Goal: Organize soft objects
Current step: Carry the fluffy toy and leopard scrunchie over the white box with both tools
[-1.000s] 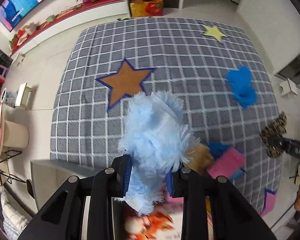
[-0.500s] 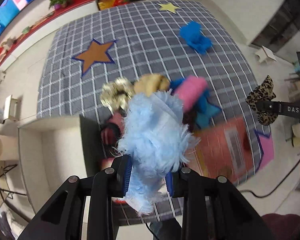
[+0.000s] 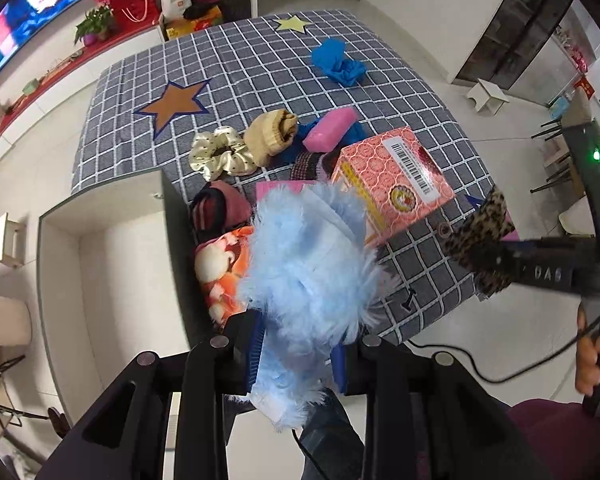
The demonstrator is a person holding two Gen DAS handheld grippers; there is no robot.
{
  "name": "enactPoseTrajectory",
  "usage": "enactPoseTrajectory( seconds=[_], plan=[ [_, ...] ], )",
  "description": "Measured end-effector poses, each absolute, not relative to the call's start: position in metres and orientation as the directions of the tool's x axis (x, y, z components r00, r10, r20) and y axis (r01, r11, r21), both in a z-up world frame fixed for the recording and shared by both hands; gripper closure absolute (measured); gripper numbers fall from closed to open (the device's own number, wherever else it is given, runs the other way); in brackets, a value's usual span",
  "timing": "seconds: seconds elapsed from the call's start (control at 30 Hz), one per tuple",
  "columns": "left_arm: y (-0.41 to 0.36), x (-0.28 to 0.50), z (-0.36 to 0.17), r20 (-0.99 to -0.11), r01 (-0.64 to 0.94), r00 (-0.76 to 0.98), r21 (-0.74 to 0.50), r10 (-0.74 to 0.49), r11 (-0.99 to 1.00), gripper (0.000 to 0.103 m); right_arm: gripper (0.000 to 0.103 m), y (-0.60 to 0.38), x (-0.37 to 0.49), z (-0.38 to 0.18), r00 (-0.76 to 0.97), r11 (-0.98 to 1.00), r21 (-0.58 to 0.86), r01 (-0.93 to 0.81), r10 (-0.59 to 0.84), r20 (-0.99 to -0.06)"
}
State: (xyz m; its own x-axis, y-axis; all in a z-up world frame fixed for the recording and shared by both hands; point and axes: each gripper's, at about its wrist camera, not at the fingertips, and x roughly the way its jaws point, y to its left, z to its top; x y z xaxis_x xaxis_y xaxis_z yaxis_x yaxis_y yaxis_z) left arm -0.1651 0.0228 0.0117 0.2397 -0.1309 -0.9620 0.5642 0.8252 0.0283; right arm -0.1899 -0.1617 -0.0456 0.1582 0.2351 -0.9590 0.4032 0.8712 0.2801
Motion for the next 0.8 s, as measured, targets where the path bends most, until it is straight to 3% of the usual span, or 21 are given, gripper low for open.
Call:
enactPoseTrajectory(
  seconds=[0.8],
  plan=[
    [0.136,-0.177,0.046,-0.920,0.329,0.377,0.021,-0.111,0.944,0.072,0.071,-0.035,-0.157,-0.002,0.190,0.968,0.245,0.054,0.231,-0.954]
  ],
)
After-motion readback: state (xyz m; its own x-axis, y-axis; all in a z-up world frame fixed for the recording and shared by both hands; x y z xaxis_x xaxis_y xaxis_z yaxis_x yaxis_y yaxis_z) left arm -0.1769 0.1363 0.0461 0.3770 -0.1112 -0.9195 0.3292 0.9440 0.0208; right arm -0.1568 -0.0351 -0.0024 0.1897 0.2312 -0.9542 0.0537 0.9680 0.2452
